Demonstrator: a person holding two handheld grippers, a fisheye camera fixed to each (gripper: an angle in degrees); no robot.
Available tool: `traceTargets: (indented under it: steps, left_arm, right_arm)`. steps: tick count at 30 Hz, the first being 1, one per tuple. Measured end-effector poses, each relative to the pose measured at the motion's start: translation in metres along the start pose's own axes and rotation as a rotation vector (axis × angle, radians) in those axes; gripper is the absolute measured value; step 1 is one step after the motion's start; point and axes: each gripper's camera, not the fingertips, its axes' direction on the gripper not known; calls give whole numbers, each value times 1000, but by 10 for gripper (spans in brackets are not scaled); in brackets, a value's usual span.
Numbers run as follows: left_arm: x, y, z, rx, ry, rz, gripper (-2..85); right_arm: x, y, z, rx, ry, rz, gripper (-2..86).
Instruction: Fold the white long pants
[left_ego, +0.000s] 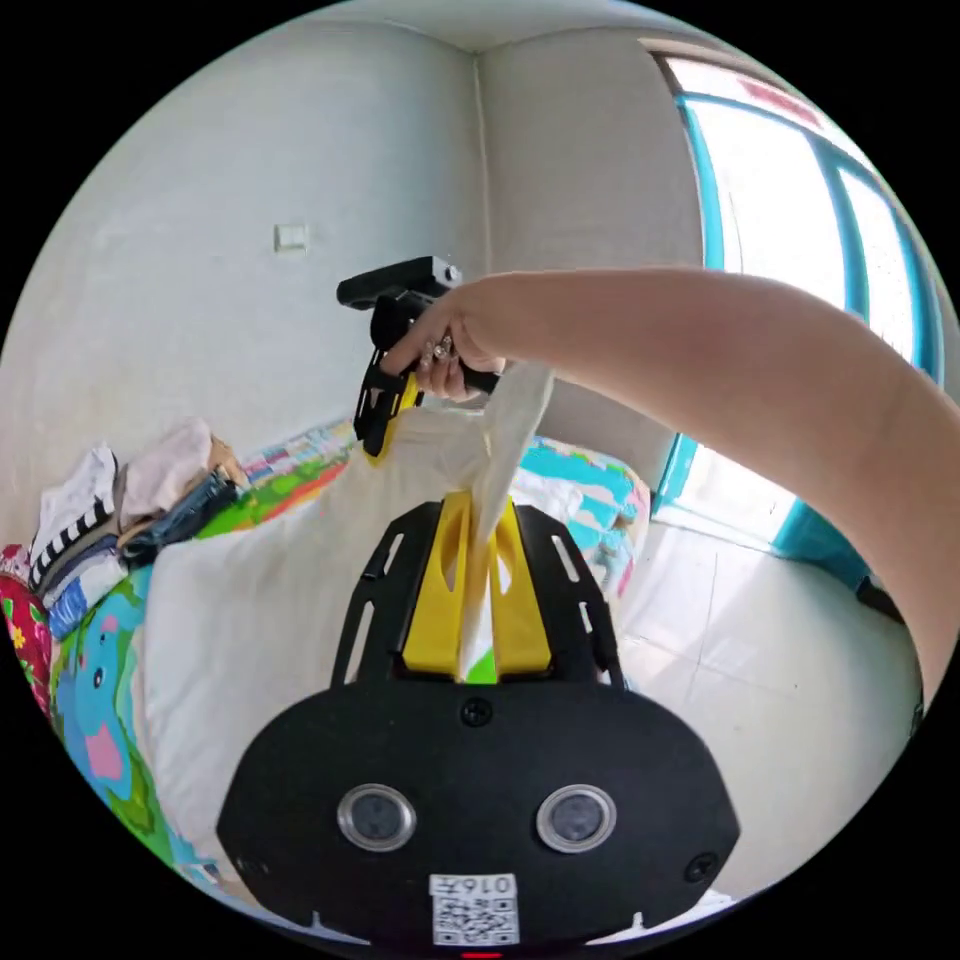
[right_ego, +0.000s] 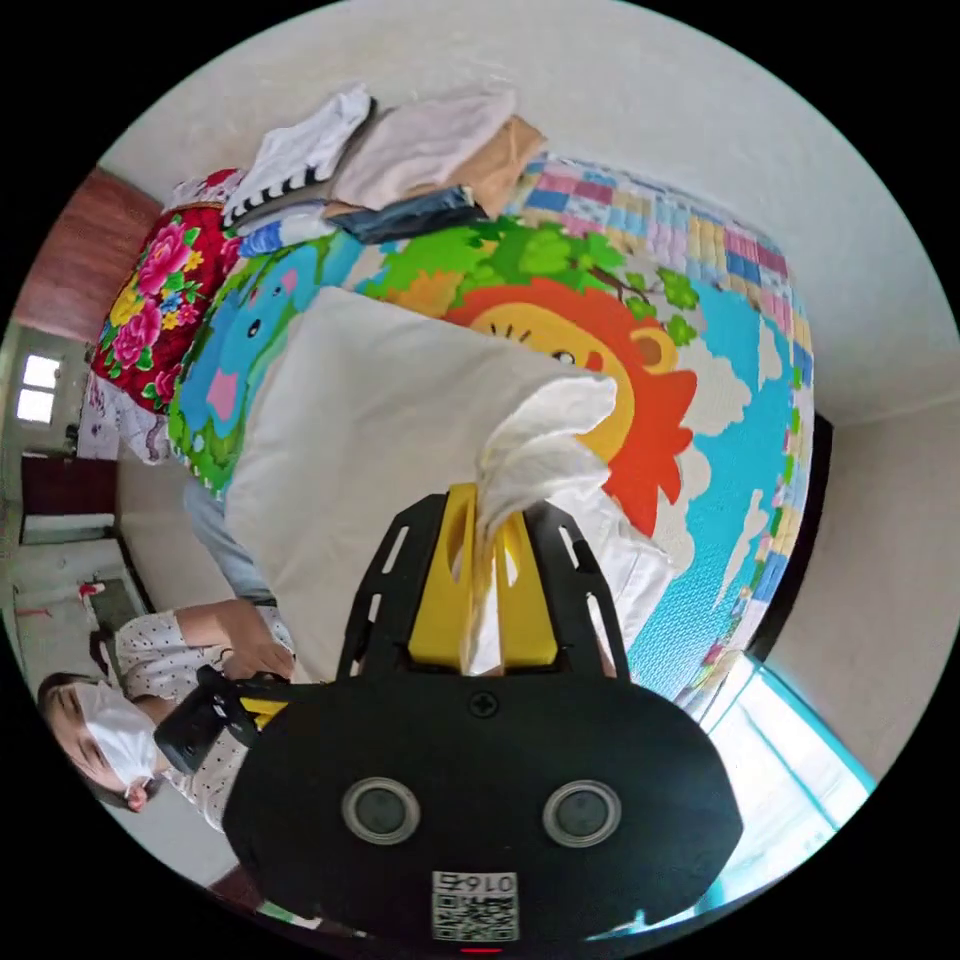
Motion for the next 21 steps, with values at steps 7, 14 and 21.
traceTargets:
  steps: [7, 14, 21]
  left_arm:
    - [42, 37, 54, -77, -61, 57, -8]
    - [45, 37, 35, 74, -23, 76, -8]
    - [81, 108, 132, -169, 32, 161, -5]
  right_arm:
    - [98, 86, 114, -24, -76, 69, -1]
    - [94, 166, 54, 160, 12, -82, -2]
    - [181, 250, 157, 87, -64, 104, 2]
